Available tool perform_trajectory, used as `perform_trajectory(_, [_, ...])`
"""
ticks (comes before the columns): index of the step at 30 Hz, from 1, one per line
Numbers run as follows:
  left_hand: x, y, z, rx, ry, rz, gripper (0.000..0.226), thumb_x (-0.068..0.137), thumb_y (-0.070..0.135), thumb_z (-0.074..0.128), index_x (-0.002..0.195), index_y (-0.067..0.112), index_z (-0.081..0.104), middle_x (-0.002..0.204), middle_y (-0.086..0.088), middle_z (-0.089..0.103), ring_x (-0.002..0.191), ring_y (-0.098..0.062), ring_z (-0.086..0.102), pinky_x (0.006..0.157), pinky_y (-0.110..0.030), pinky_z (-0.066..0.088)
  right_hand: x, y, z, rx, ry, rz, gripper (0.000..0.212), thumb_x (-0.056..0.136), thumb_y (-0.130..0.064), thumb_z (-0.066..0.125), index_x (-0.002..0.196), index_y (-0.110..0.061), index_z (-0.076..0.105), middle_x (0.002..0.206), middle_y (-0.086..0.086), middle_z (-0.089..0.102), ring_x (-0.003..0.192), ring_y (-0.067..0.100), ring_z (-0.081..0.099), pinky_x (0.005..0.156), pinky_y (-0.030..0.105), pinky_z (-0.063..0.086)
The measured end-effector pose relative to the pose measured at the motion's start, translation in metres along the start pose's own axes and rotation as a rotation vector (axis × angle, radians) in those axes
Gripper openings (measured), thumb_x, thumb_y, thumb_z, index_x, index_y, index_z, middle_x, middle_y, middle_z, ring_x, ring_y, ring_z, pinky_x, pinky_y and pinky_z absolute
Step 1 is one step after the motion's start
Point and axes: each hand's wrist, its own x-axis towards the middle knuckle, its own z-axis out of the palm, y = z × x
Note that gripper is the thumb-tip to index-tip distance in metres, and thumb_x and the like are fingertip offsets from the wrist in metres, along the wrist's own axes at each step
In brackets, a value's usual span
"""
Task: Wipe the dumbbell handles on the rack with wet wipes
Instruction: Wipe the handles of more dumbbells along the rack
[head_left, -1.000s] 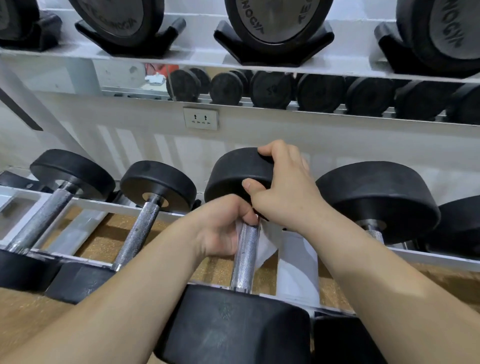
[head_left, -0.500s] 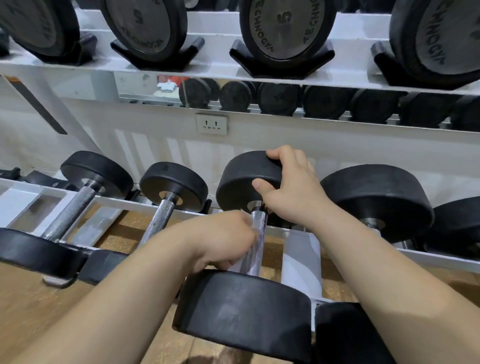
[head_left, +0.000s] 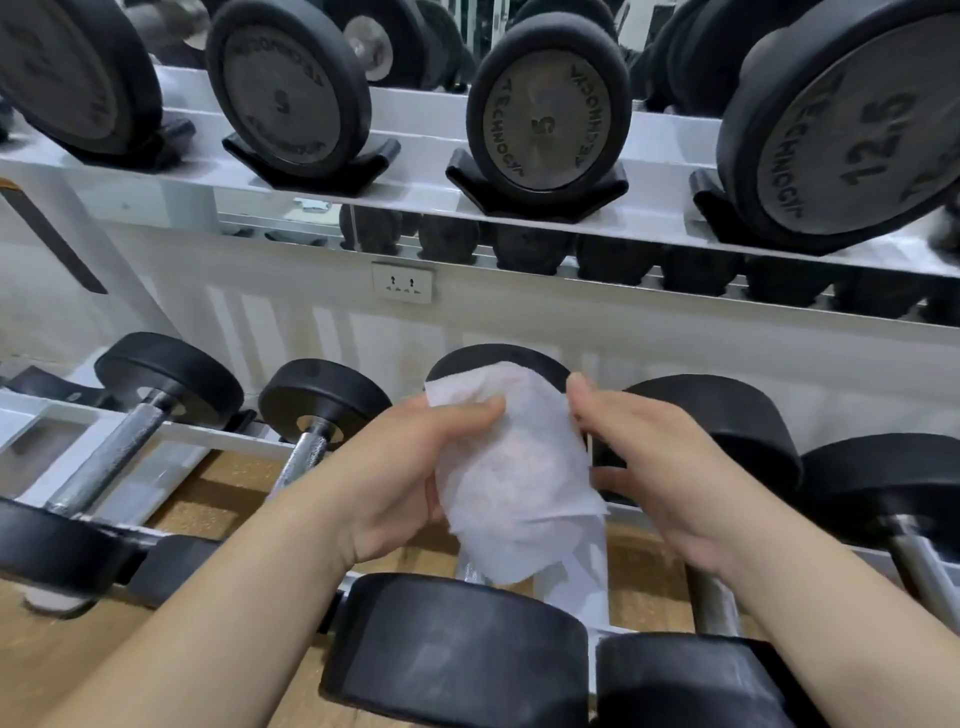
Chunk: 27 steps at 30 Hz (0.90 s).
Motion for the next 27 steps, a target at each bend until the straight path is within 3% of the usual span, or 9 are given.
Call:
perform_trajectory(2, [0.004, -0.003, 0.004, -0.102, -0.017, -0.004, 0.034, 0.092, 0.024, 0.062, 0.123, 0.014, 0.074, 0.116, -0.014, 0.076, 0.1, -0.027, 0.074, 0.063, -0.031, 0.058, -0.006, 0.003, -0.004, 0.119, -0.057, 0.006, 0.042, 0.091, -0.059, 0.063, 0.102, -0.023, 0.081, 0.104, -0.001, 0.079, 0.09, 0.013, 0.072, 0.074, 0.024, 0.055])
perform_trajectory(6, [0.012, -0.013, 0.009, -0.133, -0.157, -0.064, 0.034, 0.102, 0.021, 0.057, 0.134, 0.018, 0.067, 0.128, -0.017, 0.07, 0.116, -0.034, 0.069, 0.079, -0.04, 0.059, -0.01, 0.004, -0.003, 0.425, -0.374, 0.213, 0.062, 0.091, -0.057, 0.065, 0.133, -0.011, 0.07, 0.135, 0.016, 0.069, 0.127, 0.028, 0.065, 0.102, 0.041, 0.054])
perform_trajectory(9, [0.014, -0.021, 0.01, -0.015, -0.244, -0.091, 0.033, 0.101, 0.022, 0.059, 0.134, 0.02, 0.066, 0.124, -0.014, 0.071, 0.111, -0.03, 0.07, 0.089, -0.043, 0.056, -0.005, 0.009, 0.005, 0.483, -0.439, 0.303, 0.06, 0.097, -0.043, 0.065, 0.139, -0.001, 0.062, 0.141, 0.022, 0.063, 0.135, 0.034, 0.059, 0.116, 0.048, 0.043])
perform_trajectory(12, [0.014, -0.017, 0.005, 0.048, -0.173, -0.117, 0.029, 0.103, 0.02, 0.057, 0.13, 0.017, 0.069, 0.124, -0.014, 0.073, 0.109, -0.029, 0.073, 0.09, -0.044, 0.057, -0.002, 0.016, 0.012, 0.47, -0.339, 0.357, 0.047, 0.104, -0.032, 0.058, 0.142, -0.003, 0.06, 0.139, 0.02, 0.065, 0.132, 0.034, 0.061, 0.121, 0.053, 0.038])
perform_trajectory(15, [0.014, -0.01, -0.005, 0.127, -0.101, -0.115, 0.031, 0.105, 0.017, 0.054, 0.129, 0.026, 0.07, 0.106, -0.007, 0.078, 0.086, -0.024, 0.075, 0.072, -0.038, 0.061, -0.002, 0.016, 0.014, 0.508, -0.161, 0.415, 0.037, 0.107, -0.02, 0.051, 0.137, 0.0, 0.061, 0.129, 0.019, 0.071, 0.124, 0.034, 0.067, 0.116, 0.051, 0.043])
perform_trajectory(17, [0.015, -0.008, -0.009, 0.187, 0.044, -0.113, 0.029, 0.106, 0.016, 0.052, 0.126, 0.023, 0.071, 0.085, -0.011, 0.074, 0.065, -0.024, 0.068, 0.058, -0.032, 0.059, -0.004, 0.016, 0.006, 0.514, -0.018, 0.463, 0.033, 0.107, -0.015, 0.051, 0.131, 0.004, 0.061, 0.12, 0.02, 0.075, 0.116, 0.034, 0.071, 0.106, 0.048, 0.051])
perform_trajectory(20, [0.023, -0.018, -0.022, 0.337, 0.351, -0.111, 0.017, 0.103, 0.015, 0.056, 0.113, 0.008, 0.067, 0.076, -0.017, 0.071, 0.06, -0.029, 0.067, 0.054, -0.034, 0.057, -0.005, 0.017, -0.007, 0.394, 0.148, 0.499, 0.026, 0.106, -0.01, 0.054, 0.126, 0.002, 0.064, 0.11, 0.02, 0.078, 0.106, 0.035, 0.074, 0.091, 0.047, 0.058])
perform_trajectory(23, [0.031, -0.04, -0.031, 0.787, 0.494, 0.07, 0.02, 0.094, 0.018, 0.064, 0.114, 0.017, 0.067, 0.093, 0.0, 0.069, 0.076, -0.02, 0.066, 0.073, -0.034, 0.055, -0.002, 0.025, -0.003, 0.265, 0.211, 0.537, 0.022, 0.105, -0.012, 0.054, 0.123, -0.003, 0.065, 0.107, 0.019, 0.078, 0.104, 0.036, 0.075, 0.095, 0.05, 0.057])
perform_trajectory(27, [0.026, -0.056, -0.024, 1.17, 0.455, 0.264, 0.054, 0.09, 0.019, 0.064, 0.143, 0.019, 0.051, 0.136, 0.001, 0.046, 0.12, -0.017, 0.053, 0.102, -0.025, 0.039, 0.013, 0.04, 0.026, 0.187, 0.228, 0.582, 0.025, 0.103, -0.016, 0.054, 0.124, -0.008, 0.064, 0.108, 0.018, 0.077, 0.097, 0.036, 0.075, 0.082, 0.045, 0.061])
